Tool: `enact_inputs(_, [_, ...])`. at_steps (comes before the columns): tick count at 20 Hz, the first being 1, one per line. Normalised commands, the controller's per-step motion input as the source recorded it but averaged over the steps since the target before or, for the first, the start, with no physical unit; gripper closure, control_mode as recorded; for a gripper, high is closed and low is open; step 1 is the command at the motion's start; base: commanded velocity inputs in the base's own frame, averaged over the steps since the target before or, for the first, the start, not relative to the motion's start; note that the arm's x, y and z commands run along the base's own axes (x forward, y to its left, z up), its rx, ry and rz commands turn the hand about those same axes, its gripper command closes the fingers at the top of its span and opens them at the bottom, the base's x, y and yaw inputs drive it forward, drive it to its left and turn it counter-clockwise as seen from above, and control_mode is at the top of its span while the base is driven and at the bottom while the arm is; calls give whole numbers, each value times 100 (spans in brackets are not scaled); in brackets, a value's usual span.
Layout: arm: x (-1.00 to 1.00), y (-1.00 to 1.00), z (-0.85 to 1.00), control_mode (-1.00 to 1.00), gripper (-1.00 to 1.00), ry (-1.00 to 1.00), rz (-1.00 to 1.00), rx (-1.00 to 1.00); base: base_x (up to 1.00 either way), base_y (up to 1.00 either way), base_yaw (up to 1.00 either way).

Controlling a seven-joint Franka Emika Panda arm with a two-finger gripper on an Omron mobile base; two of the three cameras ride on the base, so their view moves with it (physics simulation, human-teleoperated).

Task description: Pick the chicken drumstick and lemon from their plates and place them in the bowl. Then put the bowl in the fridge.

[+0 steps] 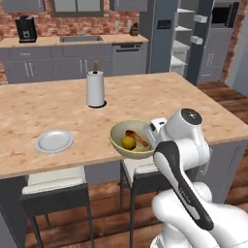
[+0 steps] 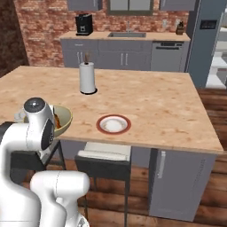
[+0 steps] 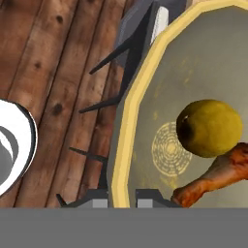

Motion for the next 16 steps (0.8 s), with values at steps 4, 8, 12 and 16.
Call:
enact_inputs(4, [0,0,0,100,100,0,0,0,22,-75,-1])
enact_inputs(8, [0,0,0,100,100,0,0,0,28,-73,0])
enact_inputs(12, [0,0,0,100,100,0,0,0,32,-69,0])
enact_inputs(16, [0,0,0,100,100,0,0,0,36,-68,0])
